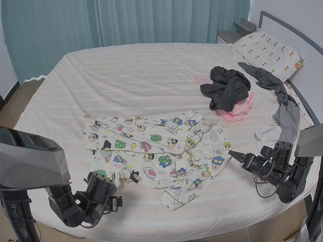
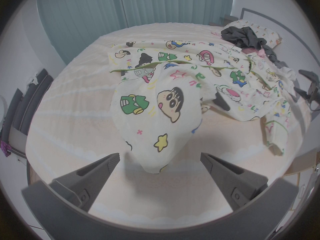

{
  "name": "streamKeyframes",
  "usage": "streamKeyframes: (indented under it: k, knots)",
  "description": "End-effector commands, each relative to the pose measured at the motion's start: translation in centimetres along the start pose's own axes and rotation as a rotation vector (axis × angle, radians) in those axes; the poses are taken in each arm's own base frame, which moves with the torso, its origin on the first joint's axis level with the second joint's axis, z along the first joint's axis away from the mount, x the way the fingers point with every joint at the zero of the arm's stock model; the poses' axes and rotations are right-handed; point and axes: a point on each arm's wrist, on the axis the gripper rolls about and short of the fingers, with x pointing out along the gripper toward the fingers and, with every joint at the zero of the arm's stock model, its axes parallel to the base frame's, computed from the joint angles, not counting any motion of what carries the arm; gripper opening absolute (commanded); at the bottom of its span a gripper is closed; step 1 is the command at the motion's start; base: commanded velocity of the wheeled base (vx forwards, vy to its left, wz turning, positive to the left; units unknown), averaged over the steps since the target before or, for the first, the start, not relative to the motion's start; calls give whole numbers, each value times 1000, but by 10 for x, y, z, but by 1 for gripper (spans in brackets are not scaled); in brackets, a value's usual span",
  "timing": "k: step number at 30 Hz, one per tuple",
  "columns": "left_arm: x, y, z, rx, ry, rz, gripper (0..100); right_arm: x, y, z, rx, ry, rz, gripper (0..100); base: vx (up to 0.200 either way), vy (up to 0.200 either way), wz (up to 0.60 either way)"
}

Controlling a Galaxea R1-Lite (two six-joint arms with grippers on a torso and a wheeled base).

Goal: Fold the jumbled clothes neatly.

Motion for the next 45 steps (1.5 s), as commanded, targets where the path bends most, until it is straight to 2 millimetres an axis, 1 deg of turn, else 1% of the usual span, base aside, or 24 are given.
streamKeyframes:
  k: [1,5,6,7,14,15,16,17,19,20,23,26,29,31,32,33,35,38,43,45]
  knots:
    - [8,-2,-4,9,0,44,100,0,1,1,-2,-10,8,100,0,0,0]
    - [9,-2,-2,4,-25,66,100,0,1,1,-3,-9,9,100,0,0,0]
    - [9,-2,-2,4,-25,66,0,0,1,1,-3,-9,9,100,0,0,0]
    - [11,-2,5,-18,-88,95,0,0,1,1,-3,-9,9,100,0,0,0]
    - [10,2,1,21,-81,137,0,0,1,1,-3,-9,9,100,0,0,0]
    - [8,6,1,35,-81,159,0,0,2,1,-3,-12,11,100,0,0,0]
    - [8,6,1,35,-81,159,0,0,2,1,-3,-12,11,100,0,0,0]
    - [1,12,-2,79,-68,168,0,0,1,1,-3,-9,11,100,0,0,0]
    - [-3,16,-4,99,-62,173,0,0,1,1,-3,-9,11,100,0,0,0]
    - [-9,23,-4,133,-55,185,0,0,1,1,-2,-7,9,100,0,0,0]
    - [-20,49,10,209,-69,220,0,-1,1,-1,-2,-3,8,100,0,0,0]
    - [-32,71,15,305,-59,219,0,-1,1,-1,-2,0,8,100,0,0,0]
    - [-37,84,16,330,-23,226,0,-1,3,-3,-4,7,12,100,0,0,0]
    - [-39,87,16,329,-12,208,0,-1,3,-4,-4,11,12,100,0,0,0]
    - [-45,92,13,342,33,139,0,0,2,-5,-3,15,9,100,0,0,0]
    - [-45,92,13,341,36,137,0,0,3,-5,-4,16,11,100,0,0,0]
    - [-52,96,11,359,95,112,0,-2,2,-7,-3,25,8,100,0,0,0]
    - [-56,96,16,355,118,98,0,-7,1,-11,-15,62,16,100,0,0,0]
    - [-59,90,16,309,104,10,0,-26,-1,-32,-81,231,86,100,0,0,0]
    - [-59,83,16,234,101,-16,0,-31,0,-42,-112,295,113,100,0,0,0]
